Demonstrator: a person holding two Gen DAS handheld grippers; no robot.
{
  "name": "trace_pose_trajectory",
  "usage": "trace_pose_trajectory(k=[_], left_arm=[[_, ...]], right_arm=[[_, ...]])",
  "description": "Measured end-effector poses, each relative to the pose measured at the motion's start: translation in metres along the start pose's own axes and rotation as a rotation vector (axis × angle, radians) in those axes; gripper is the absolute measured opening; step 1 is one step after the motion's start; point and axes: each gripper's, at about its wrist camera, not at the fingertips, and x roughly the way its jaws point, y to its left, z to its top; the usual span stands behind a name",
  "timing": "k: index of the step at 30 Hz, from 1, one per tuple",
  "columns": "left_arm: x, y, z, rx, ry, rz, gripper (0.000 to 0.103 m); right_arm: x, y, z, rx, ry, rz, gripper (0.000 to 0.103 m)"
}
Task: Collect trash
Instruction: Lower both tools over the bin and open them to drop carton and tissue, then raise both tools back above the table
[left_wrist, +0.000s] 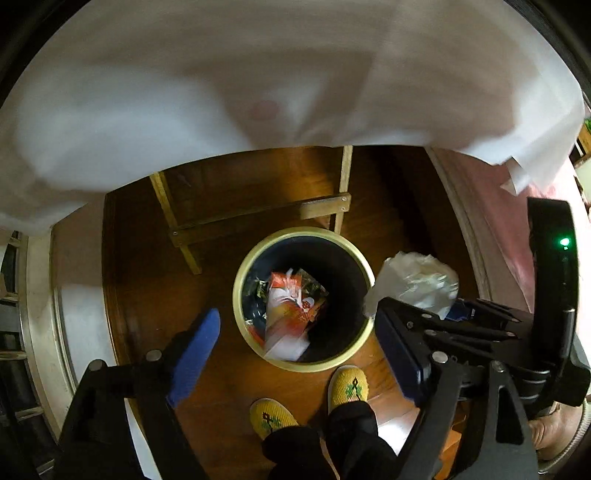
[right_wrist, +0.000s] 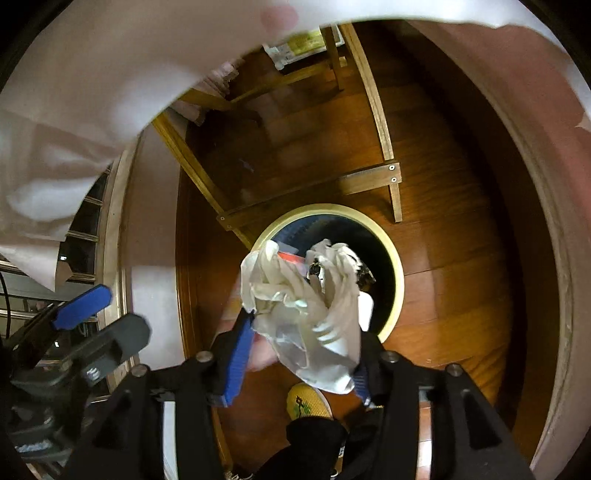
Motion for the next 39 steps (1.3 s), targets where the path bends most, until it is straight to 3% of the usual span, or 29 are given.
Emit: trace_pose_trajectory(k=[3,12,19,34,39], left_arm=[[-0.001,0.005,0.000,0.000,-0.015,0.028,0.089],[-0.035,0.015,0.009,-0.014,-0.078,0.039,0.090],[-0.083,0.015,0.019,-0.029,-0.115,0.039,0.090],[-0.253,0.017,0.057,-0.151,-0.247,0.108,0.090],[-0.303,0.020,0.067,-0.199,-0.287,0.098,0.090]], right_arm=[[0.001,0.002,0.004,-0.019,-0.015,-0.028,0.063],[-0.015,0.006,0.007,-0.029,-0.043,-0.048,0.066],[-0.046,0.016,0.007,-0.041,-0.061,-0.053,0.066],[-0.197,0.080,0.024,-0.172,-0.153,-0.005,0.066],[-0.247,0.099,0.038,-0.236,-0.197,0.011,0.066]])
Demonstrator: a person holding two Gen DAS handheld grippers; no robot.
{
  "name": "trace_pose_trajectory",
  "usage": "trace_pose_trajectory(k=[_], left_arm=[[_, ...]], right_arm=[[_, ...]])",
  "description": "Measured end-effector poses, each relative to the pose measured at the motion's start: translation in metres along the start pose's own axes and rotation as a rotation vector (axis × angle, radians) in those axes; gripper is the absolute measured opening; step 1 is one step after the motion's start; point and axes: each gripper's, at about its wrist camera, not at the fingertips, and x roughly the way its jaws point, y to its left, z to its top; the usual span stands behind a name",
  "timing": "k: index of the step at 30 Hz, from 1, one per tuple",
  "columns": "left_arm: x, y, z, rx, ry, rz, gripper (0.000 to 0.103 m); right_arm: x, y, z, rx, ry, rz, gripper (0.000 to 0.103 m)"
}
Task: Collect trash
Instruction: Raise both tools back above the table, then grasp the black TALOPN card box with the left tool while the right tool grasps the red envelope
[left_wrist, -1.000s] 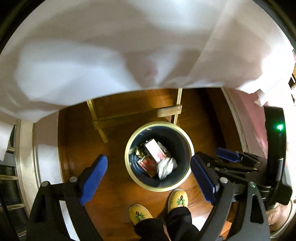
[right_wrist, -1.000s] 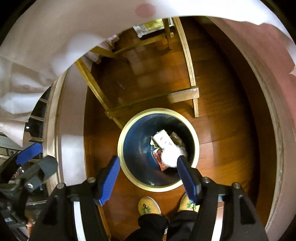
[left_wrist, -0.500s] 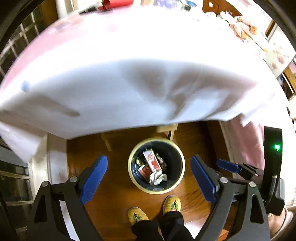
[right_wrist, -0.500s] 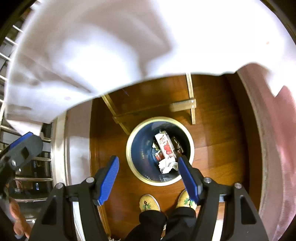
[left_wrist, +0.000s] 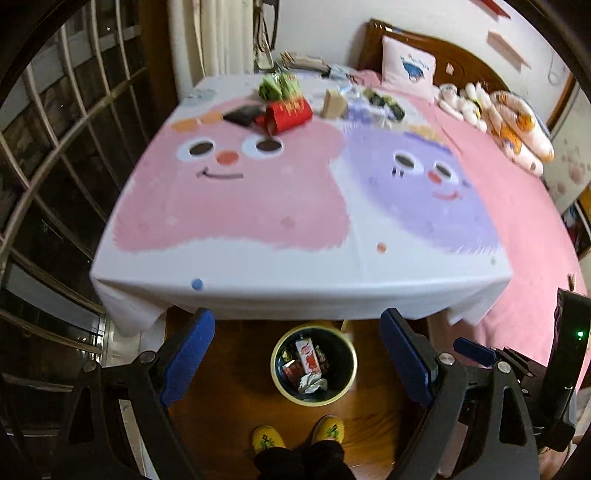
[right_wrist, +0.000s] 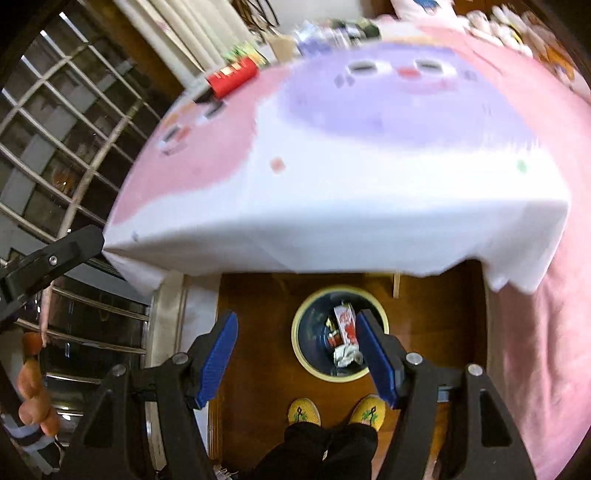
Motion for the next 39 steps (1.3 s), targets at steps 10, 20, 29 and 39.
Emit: trace_pose_trajectory(k=[10,20,29,39], left_arm=[[-0.051,-0.004,0.035,-0.044,-0.077,0.038,0.090],[-0.071,-0.006,0.083,-0.047,-0.182,0.127,0.090],[-0.025,0.034,0.163,0.015,-0.194,0.114,0.090],[0.079,0.114,0.283,0.106,-0.051,-0.018,0.090]], right_arm=[[-0.061,0.022,0.064,-0.111,-0.112,0.010,0.066],[-0.062,0.048,0.132,-0.230,-0.135,0.031,0.066],[-0.024,0.072,0.198,-0.185,-0.137,0.037,0.066],[0.083,0.090,0.292,0.119,-0.028,0.018,0.066]])
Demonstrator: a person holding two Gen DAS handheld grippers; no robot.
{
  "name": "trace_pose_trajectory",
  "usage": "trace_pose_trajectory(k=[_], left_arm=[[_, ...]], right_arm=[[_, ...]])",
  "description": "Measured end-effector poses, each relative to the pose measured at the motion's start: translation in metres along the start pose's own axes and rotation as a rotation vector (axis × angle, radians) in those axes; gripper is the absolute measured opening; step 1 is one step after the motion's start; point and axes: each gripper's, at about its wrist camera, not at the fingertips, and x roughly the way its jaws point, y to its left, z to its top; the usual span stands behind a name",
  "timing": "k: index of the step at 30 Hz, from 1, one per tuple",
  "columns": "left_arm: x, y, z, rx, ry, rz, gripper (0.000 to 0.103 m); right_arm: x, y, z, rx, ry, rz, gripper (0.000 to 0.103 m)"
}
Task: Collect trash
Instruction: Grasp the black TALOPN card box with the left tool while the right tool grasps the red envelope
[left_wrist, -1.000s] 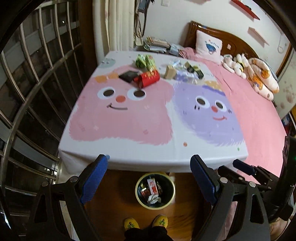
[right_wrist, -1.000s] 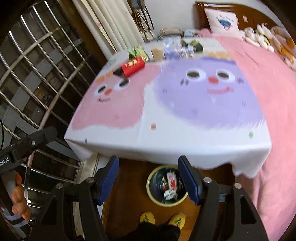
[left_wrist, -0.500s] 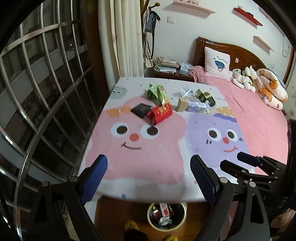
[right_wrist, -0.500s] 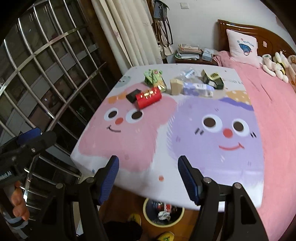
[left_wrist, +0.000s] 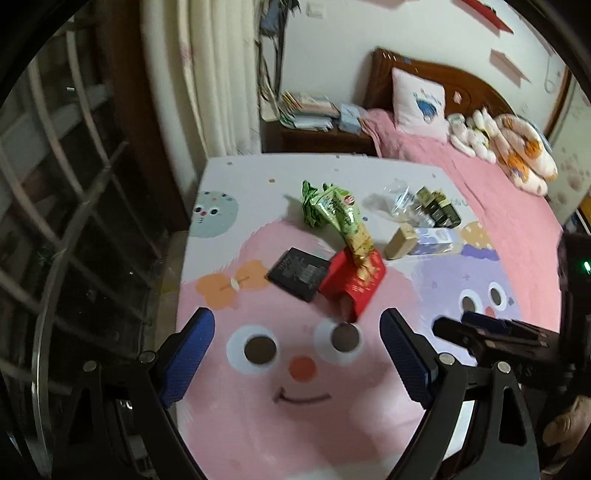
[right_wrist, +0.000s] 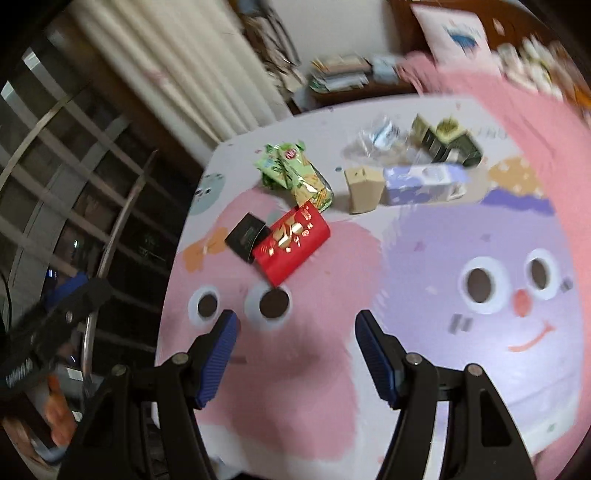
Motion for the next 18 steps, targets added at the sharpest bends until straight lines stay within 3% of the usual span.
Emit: trace_pose_trajectory(k=[11,18], left_arm=[[0.118,0.043,0.036,0.071,0.201,-0.146,0.090],[0.156,0.047,0.039,0.084,0.281,-0.210,0.090]], right_arm=[[0.112,0.002,0.045,0.239,0.078,-0.066,0.065],[0.134,0.006,0.043,0.224,0.103,-0.118,0.032]])
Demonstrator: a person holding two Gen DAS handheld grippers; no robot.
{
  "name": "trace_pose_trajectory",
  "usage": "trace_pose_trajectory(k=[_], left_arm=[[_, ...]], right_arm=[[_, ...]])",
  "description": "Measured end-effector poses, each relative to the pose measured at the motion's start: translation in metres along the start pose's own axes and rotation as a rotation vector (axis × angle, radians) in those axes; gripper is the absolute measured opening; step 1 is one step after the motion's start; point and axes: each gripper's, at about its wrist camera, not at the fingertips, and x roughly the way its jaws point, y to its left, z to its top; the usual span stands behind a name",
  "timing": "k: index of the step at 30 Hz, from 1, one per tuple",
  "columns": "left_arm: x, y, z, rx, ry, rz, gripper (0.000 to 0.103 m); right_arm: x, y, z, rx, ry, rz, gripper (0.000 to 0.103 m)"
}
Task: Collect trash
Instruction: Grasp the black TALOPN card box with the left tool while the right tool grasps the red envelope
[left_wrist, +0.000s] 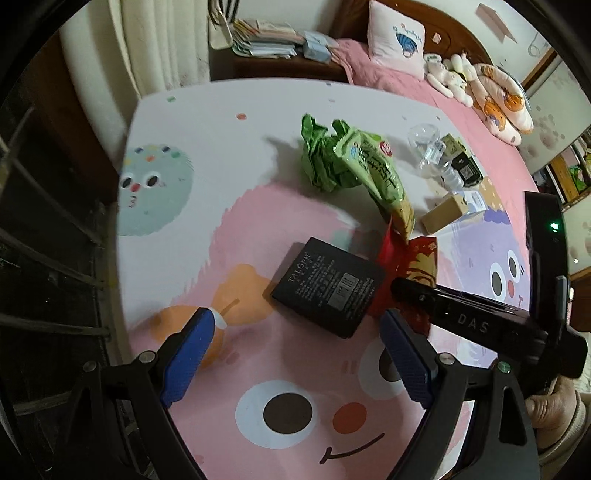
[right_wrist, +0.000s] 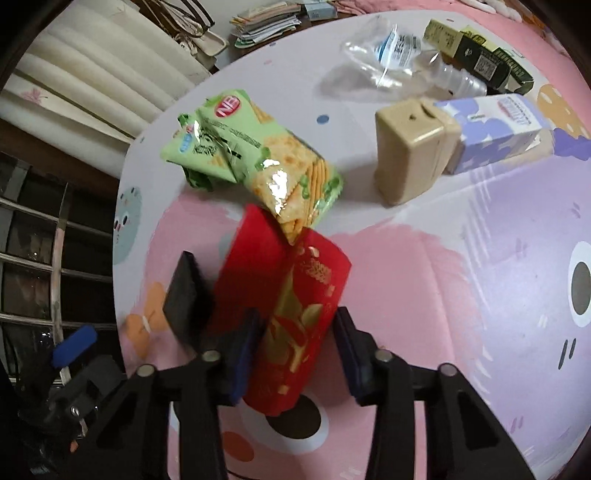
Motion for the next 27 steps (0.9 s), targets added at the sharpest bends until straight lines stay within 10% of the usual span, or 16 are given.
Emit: trace_pose_trajectory(k=[2,27], left_arm=[[0.009,0.000,0.004,0.016,0.027,-0.017,0.090],[0.082,-0.051,0.017,0.394,0.233,0.037,0.089]], right_arm=[[0.001,-0.004,-0.001,0.010,0.009,0.003,0.019],[-0.022,-0.036,-0.025,0.058,-0.024,-0.061,0.017]])
